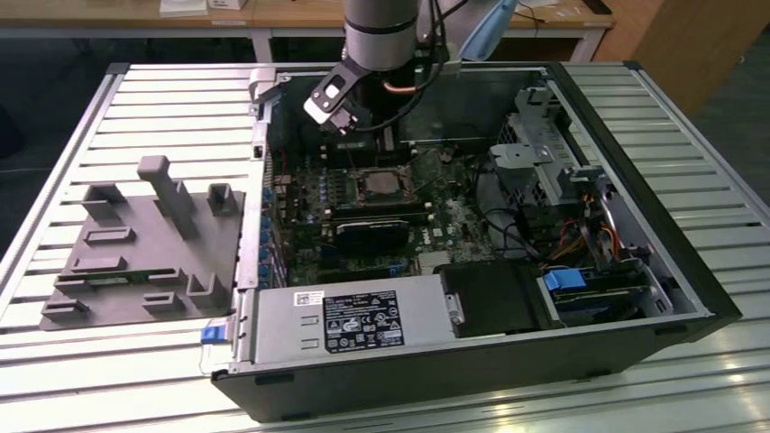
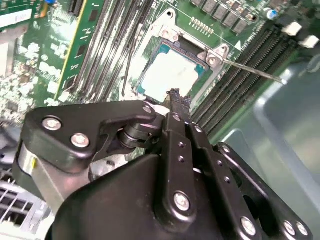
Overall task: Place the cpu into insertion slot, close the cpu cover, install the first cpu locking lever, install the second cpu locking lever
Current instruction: 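Place the cpu into insertion slot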
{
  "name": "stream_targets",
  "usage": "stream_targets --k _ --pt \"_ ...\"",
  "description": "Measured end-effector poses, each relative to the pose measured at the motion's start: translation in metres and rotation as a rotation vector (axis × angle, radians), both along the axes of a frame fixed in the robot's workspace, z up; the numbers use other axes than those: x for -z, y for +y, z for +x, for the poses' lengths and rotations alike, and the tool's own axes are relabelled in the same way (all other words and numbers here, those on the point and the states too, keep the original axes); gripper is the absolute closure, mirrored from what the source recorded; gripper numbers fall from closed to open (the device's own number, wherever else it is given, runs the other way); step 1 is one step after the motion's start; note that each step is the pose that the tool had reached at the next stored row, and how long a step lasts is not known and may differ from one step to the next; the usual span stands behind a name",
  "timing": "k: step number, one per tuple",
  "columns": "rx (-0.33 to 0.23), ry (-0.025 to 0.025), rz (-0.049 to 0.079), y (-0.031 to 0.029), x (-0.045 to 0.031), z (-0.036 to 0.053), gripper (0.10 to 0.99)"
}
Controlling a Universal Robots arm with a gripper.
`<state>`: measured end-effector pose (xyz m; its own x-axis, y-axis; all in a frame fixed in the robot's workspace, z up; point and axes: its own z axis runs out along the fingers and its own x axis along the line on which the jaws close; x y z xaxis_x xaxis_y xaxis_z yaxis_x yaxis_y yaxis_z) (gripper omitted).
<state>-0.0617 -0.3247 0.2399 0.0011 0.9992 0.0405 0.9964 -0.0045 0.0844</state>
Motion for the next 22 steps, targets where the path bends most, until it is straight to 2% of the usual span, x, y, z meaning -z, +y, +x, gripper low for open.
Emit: stream_targets --k 5,8,22 --pt "0.0 0.0 0.0 0.0 -0.0167 0.0 0.98" --pt "0.0 0.0 0.0 0.0 -0.0232 0.0 0.98" --pt "0.0 0.0 0.0 0.0 -0.0243 0.0 0.98"
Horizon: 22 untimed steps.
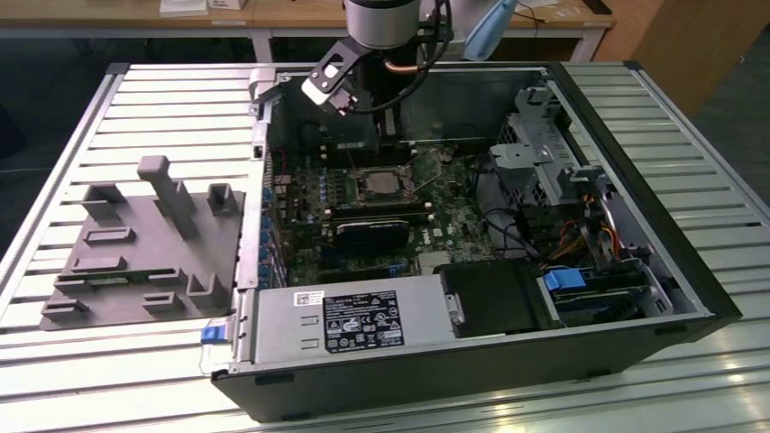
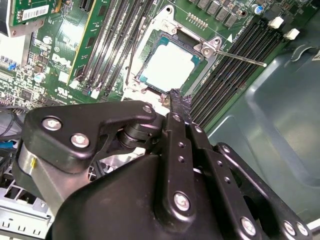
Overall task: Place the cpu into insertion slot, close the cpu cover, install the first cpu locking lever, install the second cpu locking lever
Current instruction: 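Close the cpu cover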
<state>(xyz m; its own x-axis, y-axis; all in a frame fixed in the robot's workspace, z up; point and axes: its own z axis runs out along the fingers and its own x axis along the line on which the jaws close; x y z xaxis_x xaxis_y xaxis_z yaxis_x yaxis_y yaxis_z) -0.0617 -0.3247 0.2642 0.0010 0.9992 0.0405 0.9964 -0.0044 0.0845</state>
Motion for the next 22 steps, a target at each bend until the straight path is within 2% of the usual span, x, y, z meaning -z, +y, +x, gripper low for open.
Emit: stream_targets --k 10,17,22 --pt "0.0 0.0 0.0 0.0 -0.0007 0.0 0.98" --pt "0.0 0.0 0.0 0.0 -0.0078 0.0 0.98" --pt "0.0 0.0 0.0 0.0 -0.0084 0.0 0.98"
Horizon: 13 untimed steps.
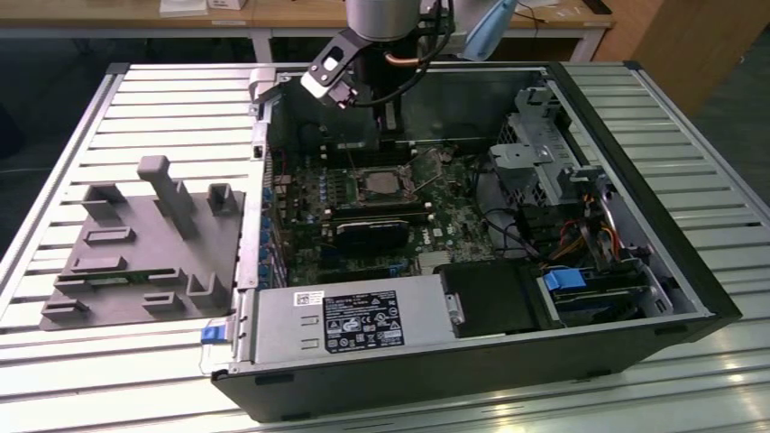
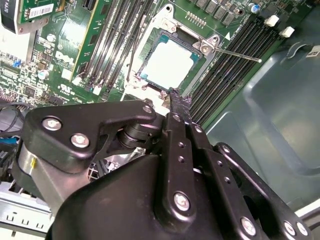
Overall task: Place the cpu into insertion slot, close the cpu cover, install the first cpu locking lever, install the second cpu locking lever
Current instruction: 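Close the cpu cover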
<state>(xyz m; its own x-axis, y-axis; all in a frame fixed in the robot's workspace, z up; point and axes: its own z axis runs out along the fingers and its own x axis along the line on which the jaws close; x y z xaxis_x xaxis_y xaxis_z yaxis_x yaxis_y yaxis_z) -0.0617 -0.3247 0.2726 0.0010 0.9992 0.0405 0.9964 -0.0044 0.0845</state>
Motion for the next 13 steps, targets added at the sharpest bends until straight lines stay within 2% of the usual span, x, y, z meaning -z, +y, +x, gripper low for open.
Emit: stream_targets --k 3,6,13 --pt "0.0 0.0001 0.0 0.0 -0.0001 0.0021 0.98" --pt "0.0 0.0001 0.0 0.0 0.0 0.0078 0.98" --pt "0.0 0.0001 0.0 0.0 0.0 0.0289 0.98"
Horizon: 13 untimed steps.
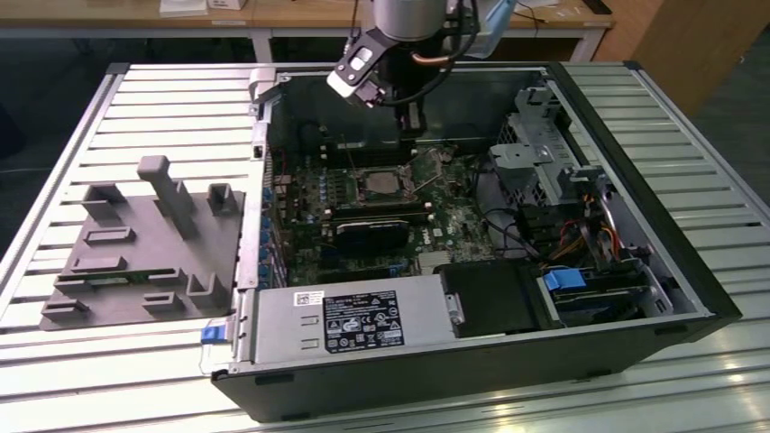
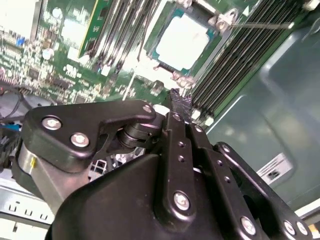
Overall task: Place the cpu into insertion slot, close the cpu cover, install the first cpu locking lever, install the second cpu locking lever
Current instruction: 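Close the cpu cover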
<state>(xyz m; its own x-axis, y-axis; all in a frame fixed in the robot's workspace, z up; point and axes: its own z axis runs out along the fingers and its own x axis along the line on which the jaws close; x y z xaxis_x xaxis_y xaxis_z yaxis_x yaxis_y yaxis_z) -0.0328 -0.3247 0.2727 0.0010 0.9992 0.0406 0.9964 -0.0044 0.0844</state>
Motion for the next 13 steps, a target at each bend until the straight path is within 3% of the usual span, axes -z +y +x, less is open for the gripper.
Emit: stream_targets --k 13 --pt "0.0 0.0011 0.0 0.0 0.0 0.0425 0.98"
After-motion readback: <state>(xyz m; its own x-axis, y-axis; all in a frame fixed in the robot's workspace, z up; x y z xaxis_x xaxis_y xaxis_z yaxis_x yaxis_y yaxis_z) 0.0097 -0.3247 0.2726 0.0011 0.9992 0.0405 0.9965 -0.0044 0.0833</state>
